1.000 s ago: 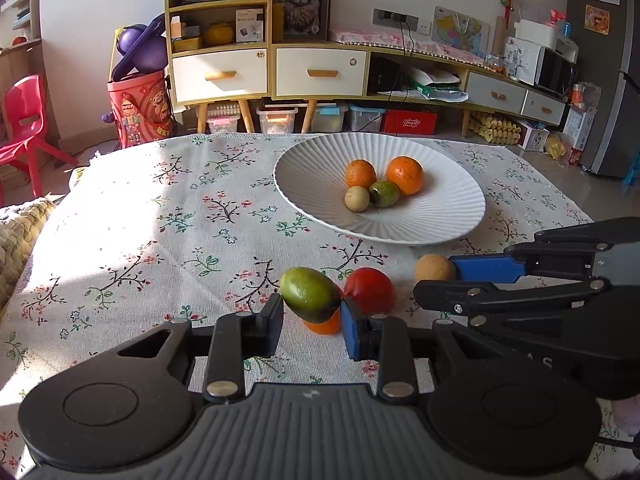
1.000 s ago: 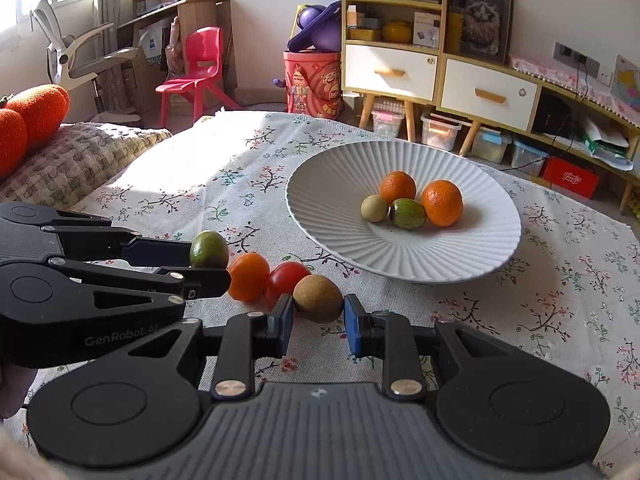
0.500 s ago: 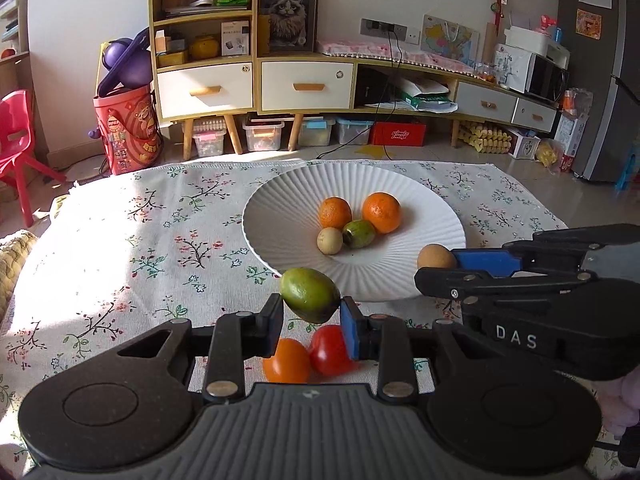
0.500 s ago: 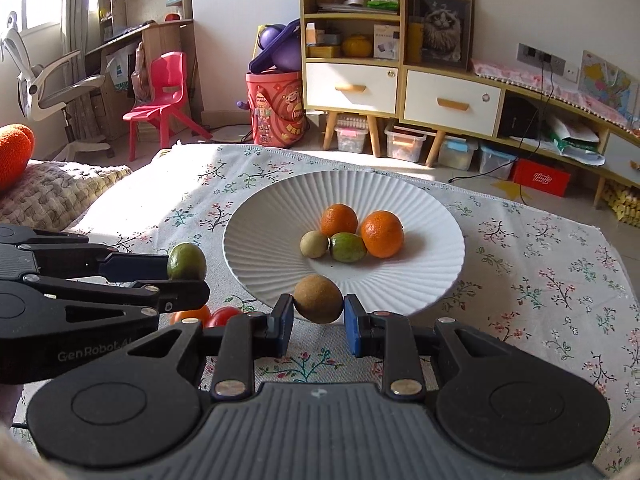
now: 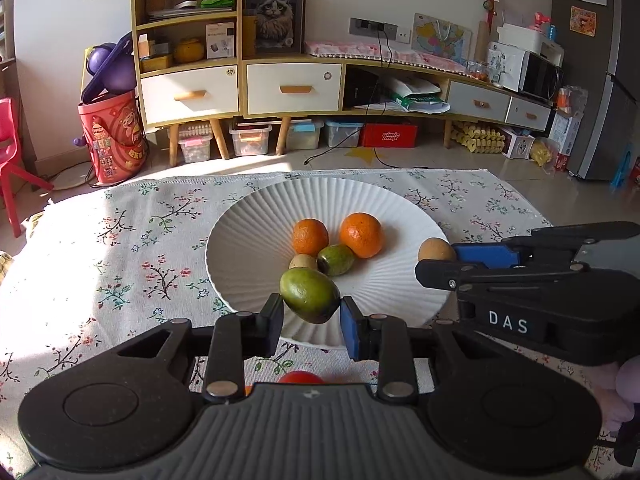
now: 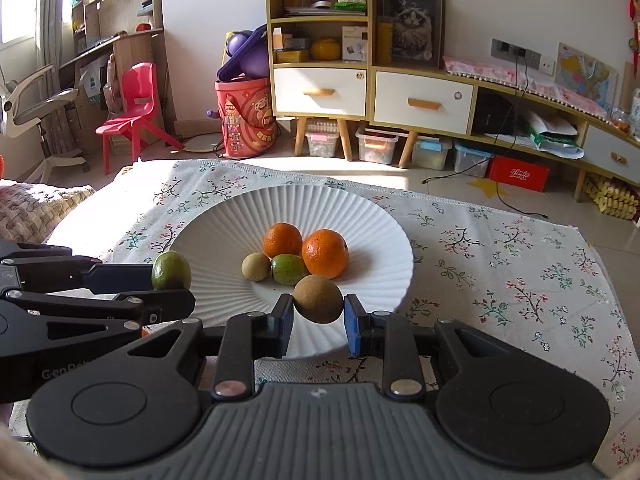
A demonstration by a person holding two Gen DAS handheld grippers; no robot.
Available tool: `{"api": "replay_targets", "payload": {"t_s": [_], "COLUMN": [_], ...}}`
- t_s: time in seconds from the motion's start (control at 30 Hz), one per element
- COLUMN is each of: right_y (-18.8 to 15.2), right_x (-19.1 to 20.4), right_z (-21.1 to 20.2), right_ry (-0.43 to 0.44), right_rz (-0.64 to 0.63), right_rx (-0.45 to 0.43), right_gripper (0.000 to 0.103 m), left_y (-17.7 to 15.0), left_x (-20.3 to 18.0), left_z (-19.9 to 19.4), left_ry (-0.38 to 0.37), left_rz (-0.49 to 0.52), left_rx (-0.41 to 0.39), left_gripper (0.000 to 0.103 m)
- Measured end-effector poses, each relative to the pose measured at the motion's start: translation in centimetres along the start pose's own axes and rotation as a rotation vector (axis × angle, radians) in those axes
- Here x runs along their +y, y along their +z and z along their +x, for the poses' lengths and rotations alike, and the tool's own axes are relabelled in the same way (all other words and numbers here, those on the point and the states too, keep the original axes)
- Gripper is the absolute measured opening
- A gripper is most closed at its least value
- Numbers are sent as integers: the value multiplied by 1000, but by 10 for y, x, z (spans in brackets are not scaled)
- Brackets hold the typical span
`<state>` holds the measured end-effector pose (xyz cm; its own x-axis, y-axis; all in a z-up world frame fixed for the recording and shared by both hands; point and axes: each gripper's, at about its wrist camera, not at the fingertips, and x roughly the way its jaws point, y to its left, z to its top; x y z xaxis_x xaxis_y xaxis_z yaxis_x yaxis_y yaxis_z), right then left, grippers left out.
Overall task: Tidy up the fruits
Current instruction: 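Carry the green fruit with the left gripper while the right gripper carries the kiwi, then open the left gripper over the bowl while the right gripper releases the kiwi into it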
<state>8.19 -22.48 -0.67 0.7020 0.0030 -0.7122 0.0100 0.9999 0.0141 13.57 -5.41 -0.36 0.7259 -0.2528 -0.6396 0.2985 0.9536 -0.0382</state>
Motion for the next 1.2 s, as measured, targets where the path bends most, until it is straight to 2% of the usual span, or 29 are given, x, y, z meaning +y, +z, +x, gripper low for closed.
{"api": "replay_targets", "payload": {"t_s": [0.3,0.57,1.2], "right_y": [4,10,12], "right_x": [-15,-16,-14], "right_z": [21,30,37], "right_ry": [-24,26,59], "right_rz": [-5,-23,-31], "right_rx": [35,53,88], "right_gripper": [25,25,26], "left_y": [8,7,7], "left_x": [-3,-7,-3], "left_z": [24,39,40], "left_ry": [-23,-46,-49], "left_rz": [13,26,23], "left_rx": [22,58,70], "left_gripper": [15,15,16]}}
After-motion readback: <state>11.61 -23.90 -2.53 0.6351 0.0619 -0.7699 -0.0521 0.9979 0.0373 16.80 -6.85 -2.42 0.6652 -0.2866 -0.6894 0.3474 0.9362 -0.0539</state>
